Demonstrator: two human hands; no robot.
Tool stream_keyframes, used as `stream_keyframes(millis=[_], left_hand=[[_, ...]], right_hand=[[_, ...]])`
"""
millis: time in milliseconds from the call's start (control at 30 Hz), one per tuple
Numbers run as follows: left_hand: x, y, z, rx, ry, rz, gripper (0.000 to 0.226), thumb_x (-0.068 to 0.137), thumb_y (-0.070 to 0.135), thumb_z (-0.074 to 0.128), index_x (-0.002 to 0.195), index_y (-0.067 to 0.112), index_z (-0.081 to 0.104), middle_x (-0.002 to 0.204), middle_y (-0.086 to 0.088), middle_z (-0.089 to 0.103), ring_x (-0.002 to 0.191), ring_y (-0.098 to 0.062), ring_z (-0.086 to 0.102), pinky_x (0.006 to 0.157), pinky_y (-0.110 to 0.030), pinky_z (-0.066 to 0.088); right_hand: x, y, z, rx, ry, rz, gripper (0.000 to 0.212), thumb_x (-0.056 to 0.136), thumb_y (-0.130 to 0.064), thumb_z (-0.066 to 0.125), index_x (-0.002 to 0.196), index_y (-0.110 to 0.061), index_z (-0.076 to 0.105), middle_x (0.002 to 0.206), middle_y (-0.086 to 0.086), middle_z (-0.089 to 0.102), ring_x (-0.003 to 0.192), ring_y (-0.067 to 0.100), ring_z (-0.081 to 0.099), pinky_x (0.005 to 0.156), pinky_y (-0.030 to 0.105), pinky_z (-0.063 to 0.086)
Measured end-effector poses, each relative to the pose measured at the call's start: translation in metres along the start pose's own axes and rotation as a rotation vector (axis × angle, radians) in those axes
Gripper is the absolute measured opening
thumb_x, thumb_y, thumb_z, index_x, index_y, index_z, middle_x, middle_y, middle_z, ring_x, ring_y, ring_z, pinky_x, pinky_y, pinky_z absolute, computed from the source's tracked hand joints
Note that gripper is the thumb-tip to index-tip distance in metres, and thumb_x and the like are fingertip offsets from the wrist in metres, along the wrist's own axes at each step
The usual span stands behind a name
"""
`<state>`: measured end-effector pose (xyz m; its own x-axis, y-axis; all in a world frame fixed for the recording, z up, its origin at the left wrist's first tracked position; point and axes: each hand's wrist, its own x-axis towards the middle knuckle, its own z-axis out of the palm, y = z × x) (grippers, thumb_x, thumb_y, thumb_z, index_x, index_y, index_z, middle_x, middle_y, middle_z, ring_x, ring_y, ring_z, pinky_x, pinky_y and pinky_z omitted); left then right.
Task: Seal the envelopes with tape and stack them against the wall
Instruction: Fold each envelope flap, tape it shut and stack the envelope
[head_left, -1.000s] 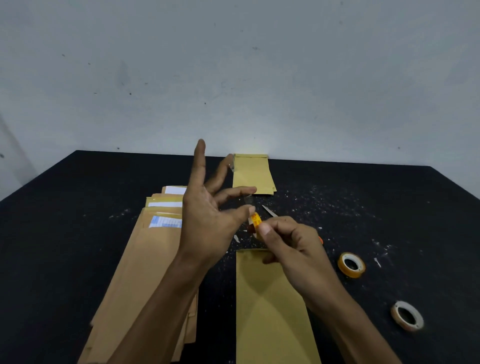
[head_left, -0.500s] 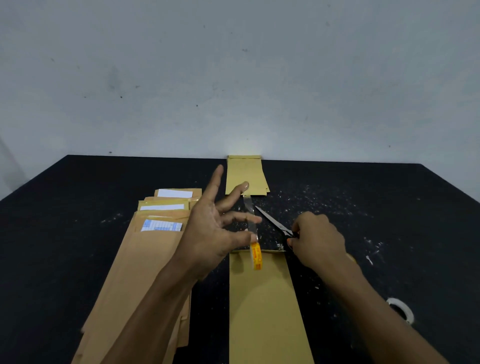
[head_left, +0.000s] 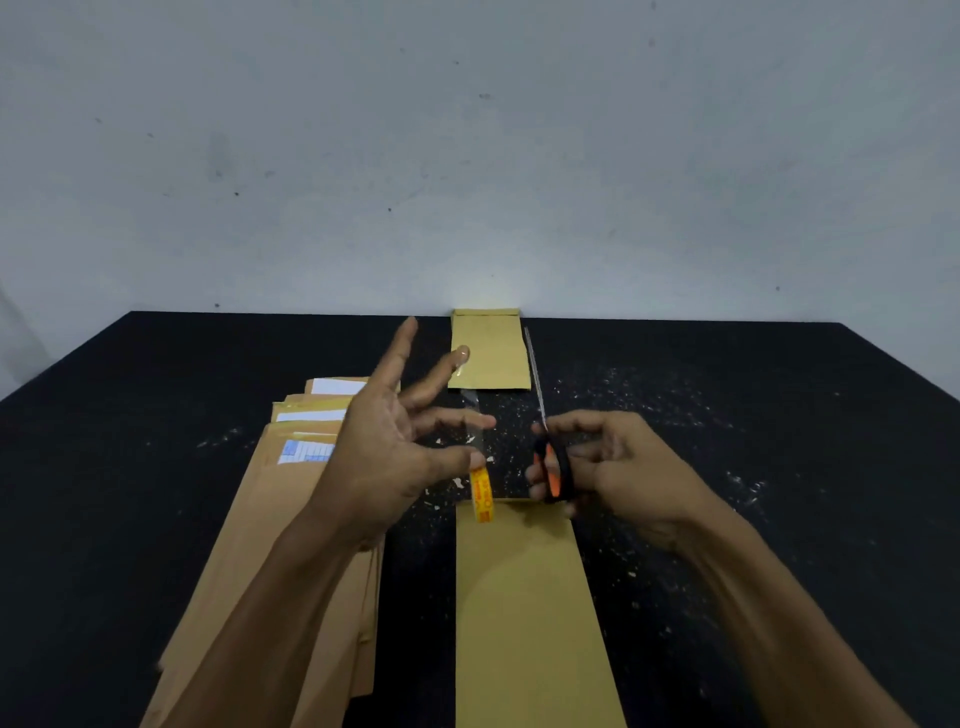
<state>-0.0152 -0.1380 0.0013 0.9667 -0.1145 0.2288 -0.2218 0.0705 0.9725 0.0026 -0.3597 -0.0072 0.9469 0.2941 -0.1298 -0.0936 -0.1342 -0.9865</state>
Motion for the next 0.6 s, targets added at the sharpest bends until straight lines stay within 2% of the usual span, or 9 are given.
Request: stream_keyframes(millis=[100,200,267,333,433,600], left_hand=[[0.004,0.009,-0.013,-0.007,0.039,0.002,0.122,0.07,-0.027,0.065,0.157,0.037,0.009,0.148,0.004,0.05,0.103,-0.025,0.072,0.077,-0.045,0.062],[0.009,0.017,-0.029,-0.007,0.07,0.018,0.121,0.071,-0.027,0.064,0.157,0.037,0.009,0.15,0.002,0.048,0.104,-0.026,0.071,0.073,-0.037,0.062],[0.01,0.021,-0.04,0.021,0.079,0.03,0.12,0.071,-0.027,0.064,0.158,0.036,0.009,0.149,0.002,0.05,0.105,-0.026,0.071,0.072,-0.034,0.061],[0.009,0.024,-0.049,0.059,0.076,0.031,0.12,0.071,-0.026,0.065,0.158,0.036,0.01,0.147,0.004,0.052,0.105,-0.025,0.071,0.073,-0.035,0.061],[0.006,0.028,-0.059,0.135,-0.002,-0.003,0.121,0.069,-0.023,0.069,0.157,0.037,0.011,0.145,0.006,0.054,0.104,-0.027,0.071,0.075,-0.038,0.062],[-0.003,0.033,-0.061,0.237,-0.197,-0.106,0.118,0.072,-0.029,0.065,0.156,0.037,0.015,0.143,0.008,0.056,0.102,-0.029,0.071,0.078,-0.046,0.06]], right_hand=[[-0.004,0.001,0.002,0.044,-0.053,-0.083,0.027,0.089,-0.003,0.069,0.116,-0.003,0.066,0.086,0.018,0.074,0.071,0.024,0.069,0.055,0.027,0.047],[-0.01,-0.002,0.005,-0.016,-0.089,-0.11,0.034,0.077,-0.02,0.077,0.108,-0.006,0.073,0.078,0.014,0.073,0.062,0.021,0.066,0.043,0.02,0.037],[-0.014,-0.004,0.006,0.015,-0.15,-0.119,0.034,0.075,-0.016,0.075,0.106,0.0,0.074,0.073,0.015,0.07,0.057,0.017,0.064,0.044,0.017,0.043],[-0.016,-0.005,0.005,0.029,-0.235,-0.12,0.031,0.078,-0.006,0.076,0.107,0.006,0.072,0.071,0.013,0.07,0.057,0.013,0.064,0.052,0.019,0.051],[-0.019,-0.003,0.004,-0.076,-0.307,-0.093,0.028,0.083,0.002,0.073,0.111,0.006,0.072,0.073,0.007,0.074,0.058,0.011,0.067,0.056,0.021,0.054],[-0.021,-0.001,0.004,-0.085,-0.379,-0.045,0.03,0.077,-0.004,0.075,0.107,0.001,0.076,0.075,0.009,0.075,0.062,0.012,0.069,0.058,0.024,0.058]])
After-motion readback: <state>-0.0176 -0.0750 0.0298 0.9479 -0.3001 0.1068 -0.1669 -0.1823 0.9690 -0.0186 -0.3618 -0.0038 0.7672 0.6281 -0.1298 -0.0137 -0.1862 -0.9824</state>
